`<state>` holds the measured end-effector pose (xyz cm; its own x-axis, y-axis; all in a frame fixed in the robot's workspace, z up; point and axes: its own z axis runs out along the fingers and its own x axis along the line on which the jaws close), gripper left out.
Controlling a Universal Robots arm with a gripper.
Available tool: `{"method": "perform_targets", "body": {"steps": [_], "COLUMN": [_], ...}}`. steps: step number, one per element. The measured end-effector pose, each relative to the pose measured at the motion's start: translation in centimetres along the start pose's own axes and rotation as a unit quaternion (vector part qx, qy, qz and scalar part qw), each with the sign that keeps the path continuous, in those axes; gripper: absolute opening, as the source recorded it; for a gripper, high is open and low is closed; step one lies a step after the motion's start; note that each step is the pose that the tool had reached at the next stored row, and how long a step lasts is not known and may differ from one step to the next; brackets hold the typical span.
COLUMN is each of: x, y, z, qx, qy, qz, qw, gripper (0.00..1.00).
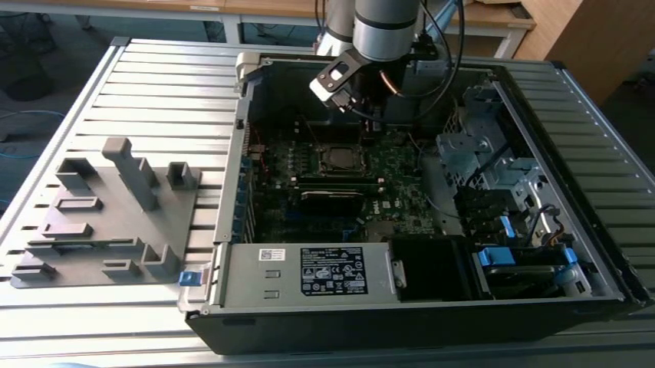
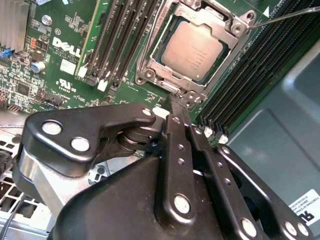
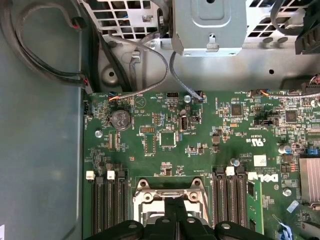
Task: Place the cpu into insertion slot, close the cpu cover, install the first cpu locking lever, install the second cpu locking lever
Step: 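Close the cpu cover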
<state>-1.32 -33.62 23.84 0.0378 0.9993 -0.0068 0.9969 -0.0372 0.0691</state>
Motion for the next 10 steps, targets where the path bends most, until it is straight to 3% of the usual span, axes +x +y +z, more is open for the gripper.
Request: {"method": "perform_targets", "body": {"steps": [1, 3, 4, 10], "x": [0.00, 0.00, 0.00, 0.00], "y": [0.00, 0.00, 0.00, 0.00], "z": [0.01, 0.04, 0.03, 0.04], "qx": [0.0013, 0.0084, 0.0099, 0.0109], "qy": [0.0000, -0.0003, -0.0005, -0.0004], "qz": [0.000, 0.000, 0.000, 0.000], "qw": [1.00000, 0.99996, 0.99995, 0.99994], "gripper": [0.11, 0.11, 0.11, 0.11]}}
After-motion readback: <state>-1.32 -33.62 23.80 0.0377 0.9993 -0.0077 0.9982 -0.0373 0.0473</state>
